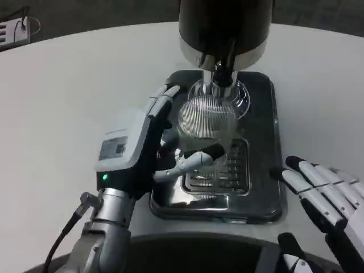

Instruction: Grasp the cup under the faucet to collect the drink, then remove the cup.

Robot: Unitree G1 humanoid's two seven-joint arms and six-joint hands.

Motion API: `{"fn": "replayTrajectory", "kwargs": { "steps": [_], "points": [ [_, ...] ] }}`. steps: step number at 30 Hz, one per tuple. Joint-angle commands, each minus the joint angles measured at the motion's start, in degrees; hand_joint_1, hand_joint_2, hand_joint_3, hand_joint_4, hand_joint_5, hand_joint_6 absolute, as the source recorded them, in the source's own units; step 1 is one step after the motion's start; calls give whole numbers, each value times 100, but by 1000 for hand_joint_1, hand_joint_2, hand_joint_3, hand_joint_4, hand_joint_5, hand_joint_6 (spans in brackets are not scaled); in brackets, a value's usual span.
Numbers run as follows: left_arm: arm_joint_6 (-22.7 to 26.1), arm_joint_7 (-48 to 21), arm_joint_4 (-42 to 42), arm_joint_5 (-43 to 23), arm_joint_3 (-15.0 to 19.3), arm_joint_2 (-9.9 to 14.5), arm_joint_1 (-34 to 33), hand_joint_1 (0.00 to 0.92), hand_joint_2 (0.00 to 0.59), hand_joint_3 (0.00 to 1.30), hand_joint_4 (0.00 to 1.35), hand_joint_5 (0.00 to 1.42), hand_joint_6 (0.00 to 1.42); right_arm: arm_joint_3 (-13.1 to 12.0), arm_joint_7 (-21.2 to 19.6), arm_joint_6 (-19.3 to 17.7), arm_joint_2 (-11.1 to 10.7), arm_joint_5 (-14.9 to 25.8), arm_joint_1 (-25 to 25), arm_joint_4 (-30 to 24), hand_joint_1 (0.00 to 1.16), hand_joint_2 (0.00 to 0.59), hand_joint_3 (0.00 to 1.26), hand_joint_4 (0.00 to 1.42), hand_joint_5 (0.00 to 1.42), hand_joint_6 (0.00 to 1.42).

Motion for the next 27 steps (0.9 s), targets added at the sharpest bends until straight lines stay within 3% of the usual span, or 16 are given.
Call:
{"fn": "replayTrajectory", "kwargs": {
  "steps": [1, 4, 9, 14, 19, 27],
  "points": [
    [-32, 23, -67, 8, -18, 37, 101, 82, 27, 93, 3, 358, 380, 26, 69, 15, 22, 24, -12, 22, 147, 513, 146, 74, 133, 163],
    [-47, 48, -147, -14, 4, 24, 145, 52, 9, 77, 0, 324, 317, 27, 81, 31, 24, 16, -4, 28, 135, 517, 146, 74, 134, 177],
    [-57, -8, -1098, -296, 292, -30, 703, 0, 0, 64, 0, 274, 246, 26, 79, 48, 40, -3, 24, 17, 133, 515, 146, 74, 134, 179],
    [-37, -265, -2526, -725, 694, -117, 1573, 0, 70, 55, 0, 173, 139, 31, 106, 60, 24, 11, 36, 28, 134, 513, 146, 74, 134, 180],
    [60, -1030, -3710, -1484, 945, -211, 2071, 0, 116, 0, 0, 5, 1, 80, 136, 38, 5, 23, 26, 30, 135, 512, 146, 74, 134, 186],
    [879, -2095, -5495, -1668, 848, -590, 2306, 0, 139, 0, 0, 0, 0, 43, 194, 106, 101, 104, 205, -60, 136, 511, 146, 74, 134, 193]
  ]
}}
